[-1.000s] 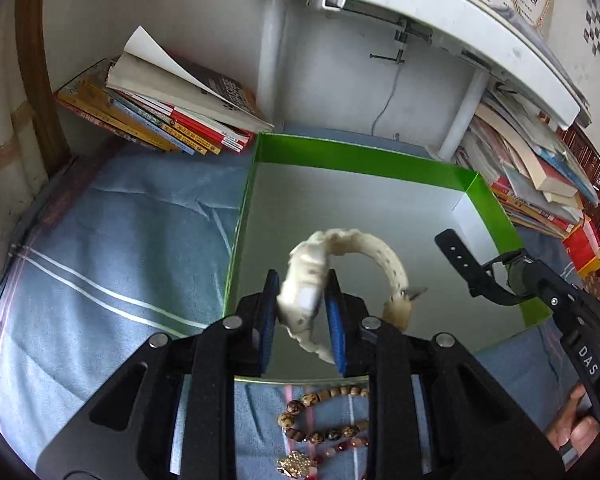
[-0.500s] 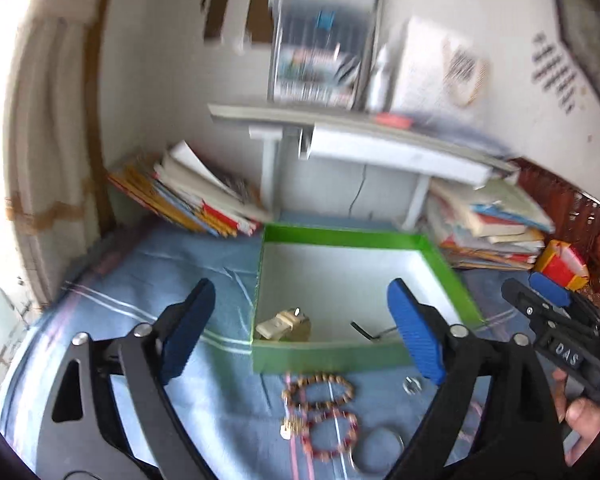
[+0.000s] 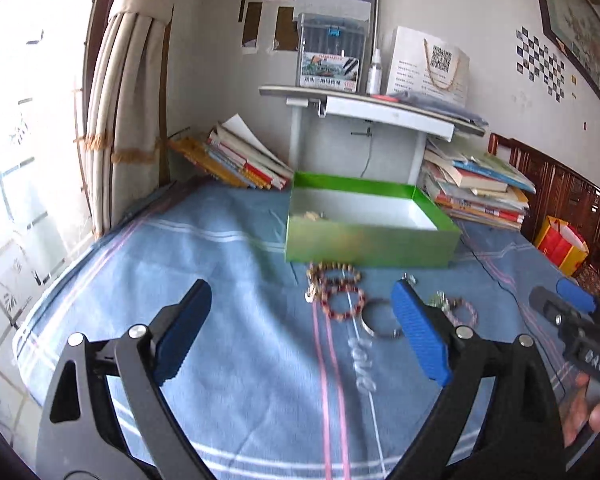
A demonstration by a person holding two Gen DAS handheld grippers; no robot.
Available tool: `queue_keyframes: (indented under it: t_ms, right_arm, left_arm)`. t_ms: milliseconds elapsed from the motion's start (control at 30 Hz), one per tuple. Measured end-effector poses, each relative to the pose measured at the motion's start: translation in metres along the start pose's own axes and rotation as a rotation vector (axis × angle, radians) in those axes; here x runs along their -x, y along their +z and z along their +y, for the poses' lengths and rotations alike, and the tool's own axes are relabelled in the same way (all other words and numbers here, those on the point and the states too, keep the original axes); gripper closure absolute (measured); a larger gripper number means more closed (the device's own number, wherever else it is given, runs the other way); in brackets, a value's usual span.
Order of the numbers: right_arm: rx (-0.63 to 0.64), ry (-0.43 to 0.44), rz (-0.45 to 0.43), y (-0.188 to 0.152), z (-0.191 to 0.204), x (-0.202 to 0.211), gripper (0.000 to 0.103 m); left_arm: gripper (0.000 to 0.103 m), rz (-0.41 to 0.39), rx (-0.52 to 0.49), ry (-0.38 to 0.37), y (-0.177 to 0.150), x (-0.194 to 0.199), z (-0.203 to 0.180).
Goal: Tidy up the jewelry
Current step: 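Withdraw both open tools from the green box back over the jewelry, then grasp the small dark ring with the right tool while the left tool grasps the gold charm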
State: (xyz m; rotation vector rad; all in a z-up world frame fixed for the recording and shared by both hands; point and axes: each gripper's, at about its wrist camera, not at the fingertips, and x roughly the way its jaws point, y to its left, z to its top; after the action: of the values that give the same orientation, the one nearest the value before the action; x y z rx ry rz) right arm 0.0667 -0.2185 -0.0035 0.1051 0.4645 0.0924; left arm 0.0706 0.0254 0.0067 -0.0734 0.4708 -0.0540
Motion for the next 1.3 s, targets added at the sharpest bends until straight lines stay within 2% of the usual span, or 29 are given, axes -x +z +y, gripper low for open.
queue_keyframes:
  t_ms: [167,800,933,1000,1067,1100,1133,1300]
  right_arm:
    - [-0.012,0.020,0.027,-0.017,0.003,0.003,0.022]
    - [-0.025,0.015,0.017,-0.019,-0.005,0.004,0.022]
    - [-0.032,0.018,0.044,-0.013,-0.011,-0.011,0.023]
    - [-0.036,0.020,0.076,-0.009,-0.017,-0.028,0.032]
    - [-0.018,0.008,0.134,-0.005,-0.023,-0.051,0.051]
    - [-0.010,0.010,0.160,-0.004,-0.025,-0.061,0.056]
    - [-0.003,0.012,0.191,-0.003,-0.028,-0.075,0.059]
    - [0.049,0.014,0.273,-0.006,-0.033,-0.124,0.060]
  left_arm:
    - [0.013,0.041,-0.009,-0.017,-0.014,-0.002,-0.003]
    - [0.013,0.062,-0.041,-0.032,-0.016,-0.009,-0.019]
    - [0.013,0.079,-0.039,-0.032,-0.017,-0.015,-0.020]
    - [0.013,0.087,-0.038,-0.033,-0.018,-0.018,-0.020]
    - [0.013,0.094,-0.042,-0.035,-0.019,-0.020,-0.021]
    - [0.013,0.095,-0.043,-0.036,-0.020,-0.021,-0.021]
    - [0.013,0.097,-0.045,-0.036,-0.020,-0.022,-0.022]
    - [0.013,0.105,-0.047,-0.035,-0.022,-0.025,-0.021]
